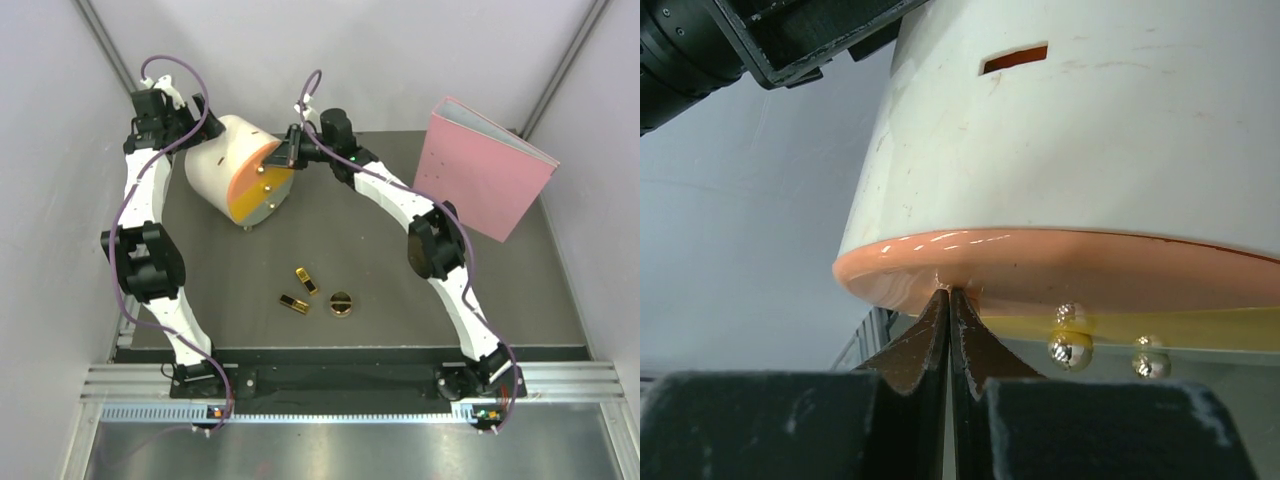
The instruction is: Organize the makeup
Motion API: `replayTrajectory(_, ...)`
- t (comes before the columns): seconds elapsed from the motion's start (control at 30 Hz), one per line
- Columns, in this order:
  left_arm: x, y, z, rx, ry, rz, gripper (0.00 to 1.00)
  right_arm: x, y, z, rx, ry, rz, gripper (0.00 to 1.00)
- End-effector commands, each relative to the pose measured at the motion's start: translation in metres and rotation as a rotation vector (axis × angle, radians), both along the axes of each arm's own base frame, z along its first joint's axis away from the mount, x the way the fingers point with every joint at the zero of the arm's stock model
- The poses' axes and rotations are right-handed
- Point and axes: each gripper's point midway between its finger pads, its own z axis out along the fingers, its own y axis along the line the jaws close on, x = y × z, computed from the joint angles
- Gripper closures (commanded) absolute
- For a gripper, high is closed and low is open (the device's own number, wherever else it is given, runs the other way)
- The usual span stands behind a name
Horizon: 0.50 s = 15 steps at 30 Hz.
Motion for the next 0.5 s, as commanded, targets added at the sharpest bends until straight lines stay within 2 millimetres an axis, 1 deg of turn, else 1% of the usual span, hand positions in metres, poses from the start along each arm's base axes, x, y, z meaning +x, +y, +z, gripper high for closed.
replayTrajectory(0.0, -0.011, -0.001, -0.021, 0.026, 0.071, -0.007, 0.02, -0.019, 0.014, 0.027, 0.04, -0.085, 0.043, 1.0)
replayTrajectory(0.03, -0.011, -0.001, -0.022, 0.024, 0.074, -0.007, 0.02, -0.02, 0.012, 0.027, 0.031, -0.092, 0.04, 1.0)
replayTrajectory(0.07, -0.011, 0.0, -0.022, 0.025, 0.074, -0.005, 0.02, -0.025, 0.004, 0.03, 0.015, -0.107, 0.035, 1.0)
replayTrajectory(0.13, -0.011, 0.0, -0.022, 0.025, 0.074, -0.005, 0.02, -0.028, -0.006, 0.031, -0.007, -0.122, 0.016, 1.0)
replayTrajectory(0.17, -0.011, 0.0, -0.023, 0.024, 0.077, -0.004, 0.02, -0.032, -0.016, 0.034, -0.024, -0.139, 0.008, 1.0)
replayTrajectory(0.2, -0.011, 0.0, -0.022, 0.023, 0.075, -0.005, 0.02, -0.034, -0.021, 0.034, -0.036, -0.145, 0.001, 1.0)
replayTrajectory(0.23, -0.012, 0.0, -0.022, 0.024, 0.076, -0.005, 0.02, -0.04, -0.029, 0.037, -0.05, -0.156, -0.003, 0.99)
replayTrajectory(0.3, -0.011, -0.001, -0.023, 0.024, 0.078, -0.005, 0.02, -0.044, -0.037, 0.037, -0.058, -0.151, -0.003, 0.95)
replayTrajectory(0.33, -0.011, 0.0, -0.023, 0.022, 0.076, -0.003, 0.02, -0.047, -0.042, 0.033, -0.066, -0.137, -0.004, 0.92)
replayTrajectory(0.37, -0.011, 0.0, -0.023, 0.024, 0.078, -0.003, 0.02, -0.049, -0.044, 0.03, -0.068, -0.128, 0.008, 0.86)
replayTrajectory(0.4, -0.011, 0.0, -0.024, 0.023, 0.079, -0.003, 0.02, -0.051, -0.045, 0.026, -0.071, -0.117, 0.018, 0.82)
replayTrajectory(0.43, -0.011, 0.0, -0.023, 0.025, 0.077, -0.004, 0.02, -0.052, -0.045, 0.016, -0.078, -0.094, 0.027, 0.78)
replayTrajectory(0.47, -0.011, 0.0, -0.024, 0.022, 0.079, -0.003, 0.02, -0.056, -0.044, 0.012, -0.075, -0.08, 0.05, 0.7)
